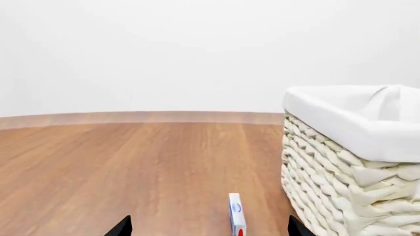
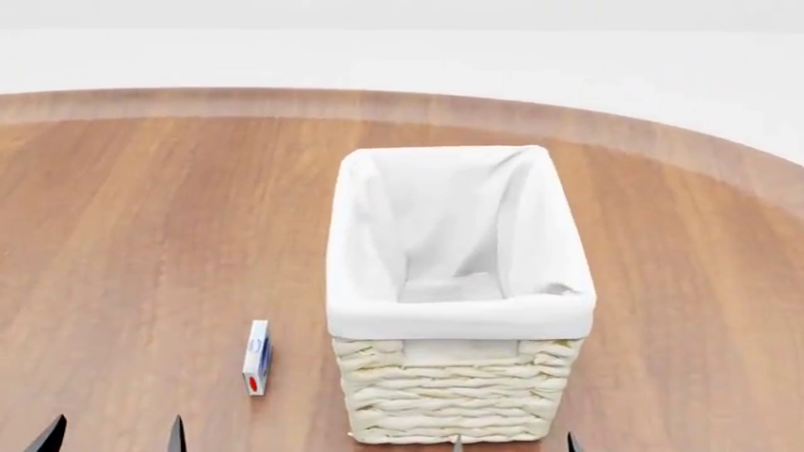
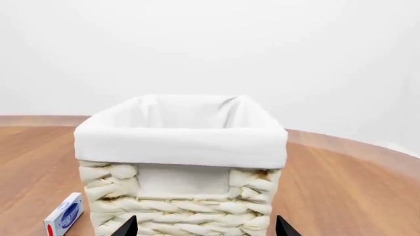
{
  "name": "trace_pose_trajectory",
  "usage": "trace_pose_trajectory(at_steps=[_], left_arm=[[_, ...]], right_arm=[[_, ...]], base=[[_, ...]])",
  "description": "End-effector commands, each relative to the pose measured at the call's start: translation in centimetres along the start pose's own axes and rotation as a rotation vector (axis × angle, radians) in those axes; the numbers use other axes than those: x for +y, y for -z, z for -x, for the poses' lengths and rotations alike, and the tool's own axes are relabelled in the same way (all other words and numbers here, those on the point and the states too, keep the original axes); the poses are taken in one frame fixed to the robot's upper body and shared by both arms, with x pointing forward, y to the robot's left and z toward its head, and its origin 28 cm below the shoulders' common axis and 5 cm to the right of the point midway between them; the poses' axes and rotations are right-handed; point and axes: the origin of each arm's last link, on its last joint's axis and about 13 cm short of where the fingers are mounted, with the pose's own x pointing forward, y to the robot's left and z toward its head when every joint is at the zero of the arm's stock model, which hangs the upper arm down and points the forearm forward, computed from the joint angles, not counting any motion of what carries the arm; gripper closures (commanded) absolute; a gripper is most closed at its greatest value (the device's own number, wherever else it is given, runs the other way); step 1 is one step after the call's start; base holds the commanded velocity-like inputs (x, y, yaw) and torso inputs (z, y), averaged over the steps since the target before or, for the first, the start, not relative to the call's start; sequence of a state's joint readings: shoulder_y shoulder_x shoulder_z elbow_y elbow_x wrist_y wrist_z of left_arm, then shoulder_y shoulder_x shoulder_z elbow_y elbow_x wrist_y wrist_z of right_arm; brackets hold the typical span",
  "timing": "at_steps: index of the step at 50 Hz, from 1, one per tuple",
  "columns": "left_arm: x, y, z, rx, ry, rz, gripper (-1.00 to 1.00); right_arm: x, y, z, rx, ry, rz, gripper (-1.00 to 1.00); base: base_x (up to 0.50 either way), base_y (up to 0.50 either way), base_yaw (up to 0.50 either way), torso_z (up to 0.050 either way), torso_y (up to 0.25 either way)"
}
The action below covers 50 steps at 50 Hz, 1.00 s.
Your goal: Pick up the cream cheese box, and put it in the basket.
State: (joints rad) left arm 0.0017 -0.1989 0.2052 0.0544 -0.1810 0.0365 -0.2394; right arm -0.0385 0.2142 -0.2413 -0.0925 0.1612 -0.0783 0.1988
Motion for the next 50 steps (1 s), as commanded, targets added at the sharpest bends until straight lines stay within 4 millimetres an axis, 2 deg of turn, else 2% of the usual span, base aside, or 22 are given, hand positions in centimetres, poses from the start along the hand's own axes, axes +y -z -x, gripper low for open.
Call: trace_pose_trajectory(at_steps=[1,21,36,41,50], left_arm=[[0.01,0.06,-0.02,0.000,-0.001,0.000,-1.00],[0.03,0.03,0.01,0.000,-0.001,0.000,-1.00],[0.05,0.02,-0.01,-0.001,-0.004,-0.001,-1.00],[0.05,0.02,-0.04,-0.001,-0.005,-0.001,-1.00],[0.11,0.20,-0.34,0.004,-0.016,-0.002,-1.00]], right_arm=[[0.07,0.07,0.08,-0.002,-0.007,0.000,-1.00],[0.04,0.06,0.13,-0.006,-0.011,0.007,-1.00],[0.00,0.17,0.00,0.024,-0.014,-0.022,-1.00],[0.00,0.15,0.01,0.020,-0.014,-0.020,-1.00],[0.00,0.19,0.00,0.021,-0.010,-0.013,-1.00]], base=[[0.00,0.00,0.00,0.000,0.000],[0.17,-0.07,0.00,0.000,0.000],[0.00,0.00,0.00,0.000,0.001],[0.00,-0.42,0.00,0.000,0.000],[0.00,0.00,0.00,0.000,0.000]])
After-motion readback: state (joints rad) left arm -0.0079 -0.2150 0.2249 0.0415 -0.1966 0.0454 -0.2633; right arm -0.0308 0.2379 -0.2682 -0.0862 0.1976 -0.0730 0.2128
